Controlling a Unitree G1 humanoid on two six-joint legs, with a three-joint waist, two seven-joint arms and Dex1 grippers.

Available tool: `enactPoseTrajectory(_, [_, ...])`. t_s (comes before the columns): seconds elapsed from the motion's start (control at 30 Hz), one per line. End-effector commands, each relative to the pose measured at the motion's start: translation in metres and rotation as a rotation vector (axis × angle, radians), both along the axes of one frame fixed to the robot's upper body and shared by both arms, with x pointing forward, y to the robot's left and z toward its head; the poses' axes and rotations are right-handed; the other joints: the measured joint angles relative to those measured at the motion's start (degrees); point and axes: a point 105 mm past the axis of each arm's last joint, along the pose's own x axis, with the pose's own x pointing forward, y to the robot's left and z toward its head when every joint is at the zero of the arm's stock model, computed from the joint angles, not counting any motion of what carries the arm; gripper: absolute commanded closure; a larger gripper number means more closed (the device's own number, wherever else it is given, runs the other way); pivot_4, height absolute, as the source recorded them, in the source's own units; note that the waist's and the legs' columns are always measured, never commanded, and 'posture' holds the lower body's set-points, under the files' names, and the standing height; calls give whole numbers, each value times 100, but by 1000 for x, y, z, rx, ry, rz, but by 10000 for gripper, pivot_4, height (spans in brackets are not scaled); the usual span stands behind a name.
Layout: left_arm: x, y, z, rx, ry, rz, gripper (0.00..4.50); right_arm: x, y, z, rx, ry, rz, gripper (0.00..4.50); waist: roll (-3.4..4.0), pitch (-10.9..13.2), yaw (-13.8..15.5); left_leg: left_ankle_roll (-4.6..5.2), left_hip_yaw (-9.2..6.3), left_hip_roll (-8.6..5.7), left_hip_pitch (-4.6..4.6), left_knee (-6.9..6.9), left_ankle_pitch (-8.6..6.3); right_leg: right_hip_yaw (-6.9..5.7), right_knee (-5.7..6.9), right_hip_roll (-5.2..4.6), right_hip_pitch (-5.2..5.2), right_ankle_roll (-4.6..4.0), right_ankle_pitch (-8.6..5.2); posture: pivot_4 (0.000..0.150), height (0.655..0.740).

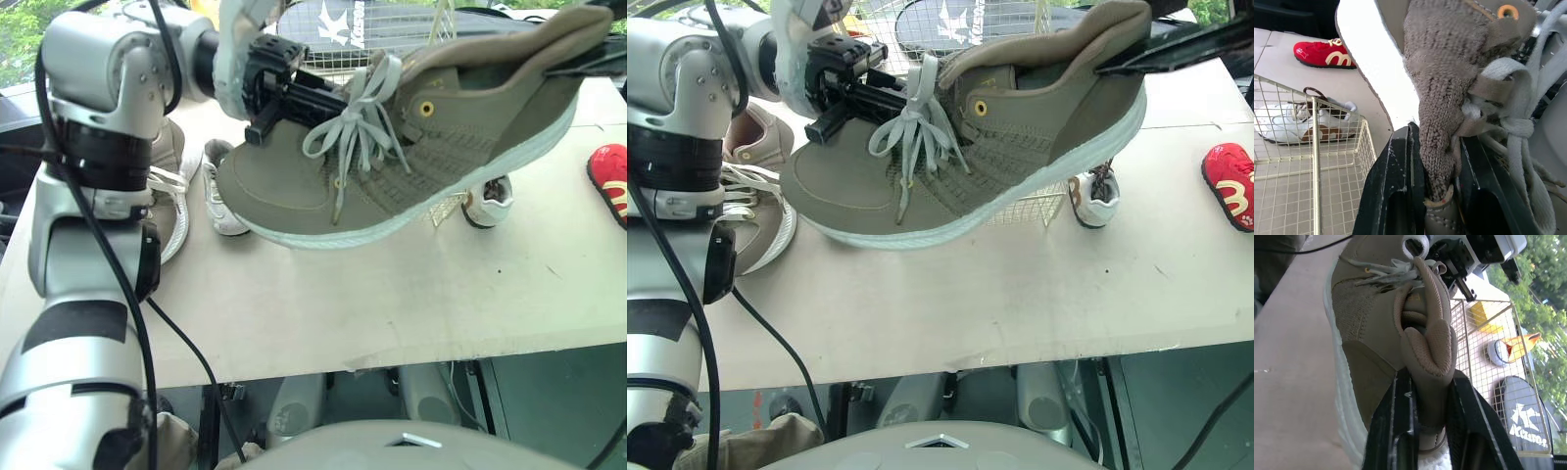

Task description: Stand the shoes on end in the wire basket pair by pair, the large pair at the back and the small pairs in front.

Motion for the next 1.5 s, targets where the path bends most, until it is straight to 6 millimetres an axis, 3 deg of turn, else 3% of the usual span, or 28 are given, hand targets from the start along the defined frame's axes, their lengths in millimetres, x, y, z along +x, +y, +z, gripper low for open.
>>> enactPoseTrajectory(0.03, [-18, 11, 30, -152, -53, -4, 41175, 15, -32, 9, 77, -46, -190, 20035, -2, 1, 3, 0, 0, 0, 0, 1, 0, 0, 2, -1, 0, 0, 0, 1500, 7400])
enactPoseTrajectory(0.17, [-15, 19, 25, -199, -73, 105, 41464, 19, -60, 8, 183, 22, -311, 1035, -6, 3, 18, 0, -2, 4, -2, 7, 0, 0, 12, -6, -4, 0, 0, 1500, 7400])
enactPoseTrajectory(0.2, [-14, 20, 25, -217, -88, 133, 41500, 20, -63, 8, 219, 49, -332, 0, -4, 2, 19, 0, -4, 4, 0, 6, 0, 0, 13, -7, -4, 0, 0, 1500, 7400])
enactPoseTrajectory(0.37, [7, 18, 44, -415, -275, 385, 41597, 22, -63, -11, 452, 244, -475, 0, -3, 0, 92, -1, -22, 4, 4, 16, 0, 4, 25, -13, -3, -2, 1, 1500, 7400])
enactPoseTrajectory(0.47, [22, 18, 43, -421, -456, 547, 41688, 23, -57, -21, 644, 342, -563, 0, -6, -4, 108, -1, -14, 4, 10, 19, 0, 22, 36, -13, -6, -2, 2, 1500, 7400])
enactPoseTrajectory(0.57, [29, 17, 48, -486, -578, 670, 41688, 18, -30, -47, 741, 487, -549, 0, -7, -10, 154, -1, -4, 5, 21, 17, 0, 39, 44, -12, -8, -3, 2, 1500, 7400])
enactPoseTrajectory(0.7, [30, 15, 47, -519, -701, 734, 41688, 26, 10, -56, 913, 617, -465, 0, -20, -18, 155, -2, 3, 4, 22, 24, 1, 53, 53, -11, -10, -3, 6, 1500, 7400])
enactPoseTrajectory(0.8, [27, 9, 42, -538, -736, 748, 41688, 43, 33, -57, 1035, 683, -473, 0, -24, -23, 164, -2, -5, -1, 9, 27, 1, 46, 50, -15, -17, 0, 7, 1500, 7400])
enactPoseTrajectory(0.9, [21, 3, 37, -541, -733, 718, 41688, 59, 41, -54, 1104, 692, -543, 0, -24, -24, 151, -2, -7, -5, 6, 34, 1, 44, 49, -14, -17, 2, 8, 1500, 7400])
enactPoseTrajectory(1.23, [10, -2, 36, -570, -738, 709, 41688, 66, 72, -39, 1157, 765, -475, 0, -20, -26, -12, -1, -12, -6, 11, 33, 1, 40, 59, -9, -19, 2, 8, 1500, 7400])
enactPoseTrajectory(1.27, [10, -2, 36, -568, -739, 706, 41694, 66, 75, -40, 1147, 783, -463, 5536, -20, -26, -16, -1, -12, -6, 11, 33, 2, 41, 59, -9, -19, 2, 8, 1500, 7400])
enactPoseTrajectory(1.3, [9, -3, 36, -565, -741, 702, 41694, 65, 77, -42, 1132, 792, -453, 7231, -20, -26, -18, -1, -12, -6, 11, 33, 2, 41, 59, -9, -19, 2, 8, 1500, 7400])
enactPoseTrajectory(1.33, [9, -3, 35, -563, -737, 700, 41694, 64, 80, -43, 1117, 799, -442, 13090, -20, -26, -21, -1, -12, -6, 11, 33, 2, 41, 58, -8, -19, 2, 8, 1500, 7400])
enactPoseTrajectory(1.4, [8, -3, 31, -558, -707, 690, 41694, 62, 83, -47, 1101, 828, -418, 18962, -20, -26, -23, -1, -12, -6, 11, 33, 2, 41, 58, -8, -19, 2, 8, 1500, 7400])
enactPoseTrajectory(1.43, [8, -3, 30, -557, -698, 688, 41694, 62, 83, -48, 1099, 836, -412, 24967, -20, -26, -20, -1, -12, -6, 11, 33, 2, 41, 57, -8, -19, 2, 8, 1500, 7400])
enactPoseTrajectory(1.5, [7, -4, 27, -548, -679, 677, 41694, 61, 85, -51, 1097, 847, -402, 31651, -20, -26, -22, -1, -12, -6, 11, 33, 2, 41, 56, -8, -18, 2, 8, 1500, 7400])
